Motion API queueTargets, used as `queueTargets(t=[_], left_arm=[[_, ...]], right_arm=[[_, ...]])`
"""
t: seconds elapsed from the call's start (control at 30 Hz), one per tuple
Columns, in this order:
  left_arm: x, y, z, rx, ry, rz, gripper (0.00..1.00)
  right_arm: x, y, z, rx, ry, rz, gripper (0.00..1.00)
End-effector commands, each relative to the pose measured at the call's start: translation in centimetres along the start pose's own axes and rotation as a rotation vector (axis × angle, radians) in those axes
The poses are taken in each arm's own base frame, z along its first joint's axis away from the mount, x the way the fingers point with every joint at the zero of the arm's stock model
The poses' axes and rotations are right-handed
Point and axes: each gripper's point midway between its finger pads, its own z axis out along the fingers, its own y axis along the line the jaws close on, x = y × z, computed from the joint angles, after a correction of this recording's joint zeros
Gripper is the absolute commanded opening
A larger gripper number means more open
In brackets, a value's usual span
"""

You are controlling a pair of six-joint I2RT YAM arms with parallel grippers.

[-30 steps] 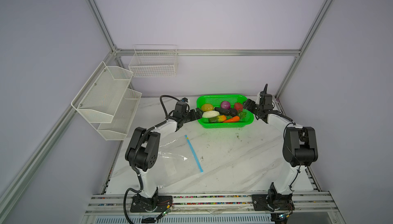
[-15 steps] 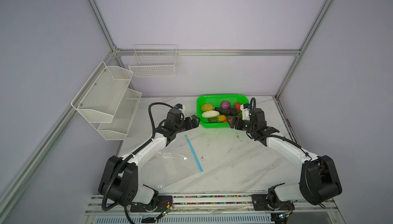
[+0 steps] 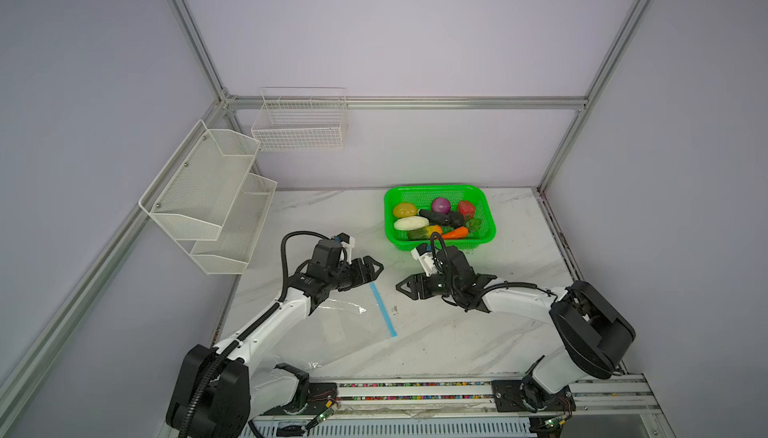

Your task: Place the food in the zip-top bag and seal the zipper

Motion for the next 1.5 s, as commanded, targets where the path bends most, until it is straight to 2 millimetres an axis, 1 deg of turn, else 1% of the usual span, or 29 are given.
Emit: queueTargets(t=[0.0, 0.1, 0.17, 0.2, 0.23, 0.3, 0.37, 0.6, 0.8, 0.93, 1.1, 1.23, 1.47], left_arm=[[2.2, 2.5, 0.0, -0.003, 0.058, -0.082, 0.81], [2.0, 3.5, 0.2, -0.012, 0.039, -0.103, 0.81], [1.7, 3.9, 0.3, -0.013, 0.029, -0.115, 0.81], [1.6, 4.1, 0.5, -0.011, 0.025, -0.123, 0.81], [1.5, 4.2, 0.7, -0.005, 0.024, -0.128, 0.81], [1.5, 4.3, 1.1, 0.009, 0.034, -0.144, 0.81], [1.6, 4.4, 1.5, 0.012, 0.053, -0.151, 0.82], [2.5, 5.4, 2.0, -0.007, 0.072, -0.165, 0.82], [3.3, 6.2, 2.5, -0.022, 0.091, -0.174, 0.83], [3.2, 6.4, 2.8, -0.019, 0.09, -0.178, 0.83], [3.4, 6.6, 3.3, -0.016, 0.106, -0.188, 0.83], [3.6, 6.6, 3.3, -0.019, 0.104, -0.188, 0.83], [4.4, 7.4, 3.5, -0.033, 0.11, -0.206, 0.83]], right_arm=[[-0.4, 1.7, 1.6, -0.075, -0.016, -0.006, 0.57], [0.6, 2.6, 3.5, -0.127, 0.014, 0.014, 0.51], [1.3, 2.4, 4.7, -0.121, 0.056, 0.01, 0.47], [1.7, 2.2, 5.2, -0.119, 0.078, 0.013, 0.43], [2.0, 1.9, 5.7, -0.123, 0.098, 0.018, 0.38], [2.3, 2.0, 6.4, -0.14, 0.118, 0.026, 0.34], [2.6, 2.1, 6.7, -0.146, 0.131, 0.024, 0.32], [3.5, 1.2, 7.0, -0.119, 0.151, 0.033, 0.32], [4.2, 0.8, 7.0, -0.114, 0.171, 0.039, 0.32], [4.7, 0.6, 7.2, -0.113, 0.185, 0.042, 0.32], [5.1, 0.6, 7.4, -0.122, 0.197, 0.047, 0.28], [5.3, 0.7, 7.5, -0.13, 0.204, 0.044, 0.25], [5.6, 1.1, 7.9, -0.149, 0.222, 0.039, 0.18]])
